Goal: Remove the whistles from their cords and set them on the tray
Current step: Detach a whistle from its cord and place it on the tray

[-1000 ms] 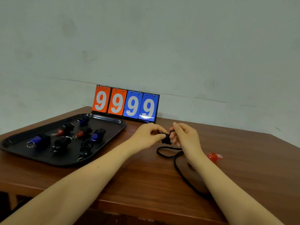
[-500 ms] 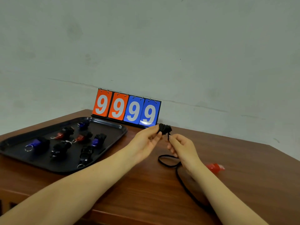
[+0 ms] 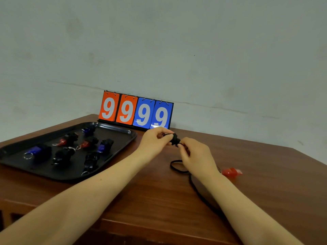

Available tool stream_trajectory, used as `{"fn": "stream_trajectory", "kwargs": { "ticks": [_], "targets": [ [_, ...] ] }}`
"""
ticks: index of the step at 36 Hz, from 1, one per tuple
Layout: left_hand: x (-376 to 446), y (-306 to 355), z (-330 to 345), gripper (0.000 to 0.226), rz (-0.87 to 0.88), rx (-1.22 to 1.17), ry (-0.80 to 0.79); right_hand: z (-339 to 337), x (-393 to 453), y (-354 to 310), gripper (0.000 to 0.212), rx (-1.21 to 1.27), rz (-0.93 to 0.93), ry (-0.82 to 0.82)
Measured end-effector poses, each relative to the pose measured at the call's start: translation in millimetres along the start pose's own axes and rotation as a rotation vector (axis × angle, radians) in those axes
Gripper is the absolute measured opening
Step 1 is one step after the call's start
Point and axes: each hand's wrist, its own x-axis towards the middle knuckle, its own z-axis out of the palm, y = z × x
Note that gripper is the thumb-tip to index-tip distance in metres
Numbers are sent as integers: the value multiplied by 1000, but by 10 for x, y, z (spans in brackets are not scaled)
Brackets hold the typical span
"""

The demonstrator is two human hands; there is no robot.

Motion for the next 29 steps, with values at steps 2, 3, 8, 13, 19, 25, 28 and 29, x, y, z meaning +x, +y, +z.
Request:
{"fn": "stream_trajectory", "kwargs": {
  "ticks": [2, 3, 8, 13, 19, 25, 28, 29],
  "targets": [
    [-4, 9, 11, 16, 11, 17, -1, -6, -1, 3, 14, -15, 18, 23],
    [-4, 13, 16, 14, 15, 20, -1, -10, 4, 6, 15, -32, 27, 33],
    [-9, -3, 22, 12, 38, 61, -18, -32, 4, 26, 16, -70, 67, 66],
    [10, -7, 14, 13, 50, 107, -55, -46, -10, 44, 14, -17, 134, 52],
    [36, -33, -44, 14, 22, 87, -120, -72, -23, 68, 10, 231, 229, 24],
    [68, -76, -117, 16, -152, -266, -189, -110, -24, -29, 7, 684, 358, 10],
    [71, -78, -135, 14, -213, -435, -214, -137, -3, -93, 13, 944, 433, -26],
    [72, -80, -140, 14, -223, -488, -226, -145, 8, -115, 14, 1037, 466, -49]
  ]
}}
